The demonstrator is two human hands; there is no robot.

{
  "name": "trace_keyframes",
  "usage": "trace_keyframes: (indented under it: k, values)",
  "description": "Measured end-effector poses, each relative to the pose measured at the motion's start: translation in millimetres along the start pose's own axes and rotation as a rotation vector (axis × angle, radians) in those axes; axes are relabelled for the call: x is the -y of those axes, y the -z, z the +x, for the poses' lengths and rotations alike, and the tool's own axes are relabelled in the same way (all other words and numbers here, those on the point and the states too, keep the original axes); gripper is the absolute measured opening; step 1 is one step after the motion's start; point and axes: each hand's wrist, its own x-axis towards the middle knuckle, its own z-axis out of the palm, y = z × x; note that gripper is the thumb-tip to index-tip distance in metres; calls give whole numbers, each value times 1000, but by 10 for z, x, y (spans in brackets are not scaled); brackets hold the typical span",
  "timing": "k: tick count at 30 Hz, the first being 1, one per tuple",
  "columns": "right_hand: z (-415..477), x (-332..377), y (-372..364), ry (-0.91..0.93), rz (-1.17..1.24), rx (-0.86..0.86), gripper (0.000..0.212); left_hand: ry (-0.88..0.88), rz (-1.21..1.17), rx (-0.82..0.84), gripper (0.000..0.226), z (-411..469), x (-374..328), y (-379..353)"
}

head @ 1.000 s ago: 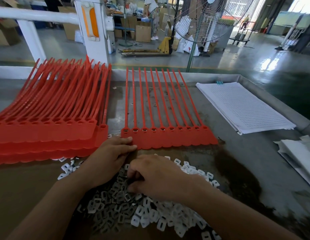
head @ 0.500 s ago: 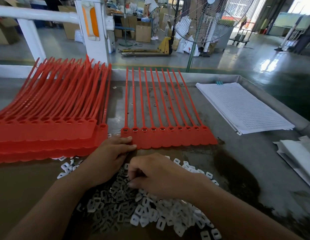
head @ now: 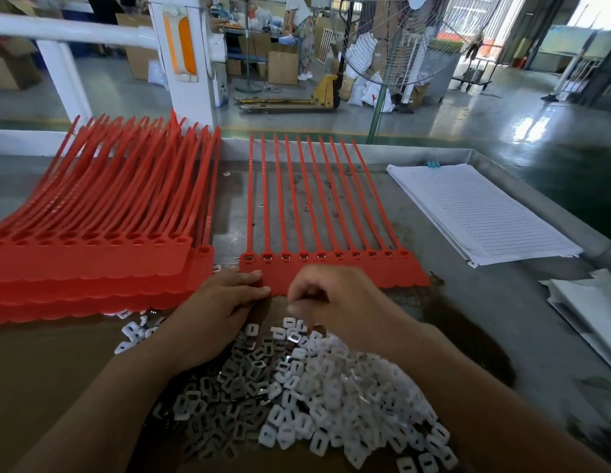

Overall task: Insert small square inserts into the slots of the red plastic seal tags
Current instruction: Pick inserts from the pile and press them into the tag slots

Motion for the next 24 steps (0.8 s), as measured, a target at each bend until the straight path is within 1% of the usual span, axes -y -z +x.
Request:
trace_keyframes:
  k: [3, 6, 8, 10, 12, 15, 17, 21, 24]
  values:
    - [21, -207, 195, -84, 44, -140, 22, 14, -1, 8, 36, -5, 5, -3]
    - [60, -472, 391, -218, 74, -274, 27, 20, -14, 17, 37, -9, 7, -2]
    - [90, -650, 508, -273, 13, -365, 21, 28, -20, 20, 37, -11, 3, -4]
    - [100, -802, 612, -336, -53, -458, 10, 32, -25, 21, 37, -11, -4, -1]
    - [84, -959, 691, -420, -96, -526, 11, 44, -26, 26, 37, -12, -13, 5]
    - [70, -1140, 747, -542, -90, -533, 14, 56, -29, 29, 38, -13, -19, 13]
    - [63, -1204, 761, -583, -93, -522, 12, 54, -26, 29, 38, -12, -25, 18]
    - [48, -1265, 790, -580, -74, -494, 11, 64, -29, 39, 38, -14, -35, 25]
    - [50, -1283, 809, -575, -109, -463, 12, 67, -38, 45, 38, -18, -39, 30]
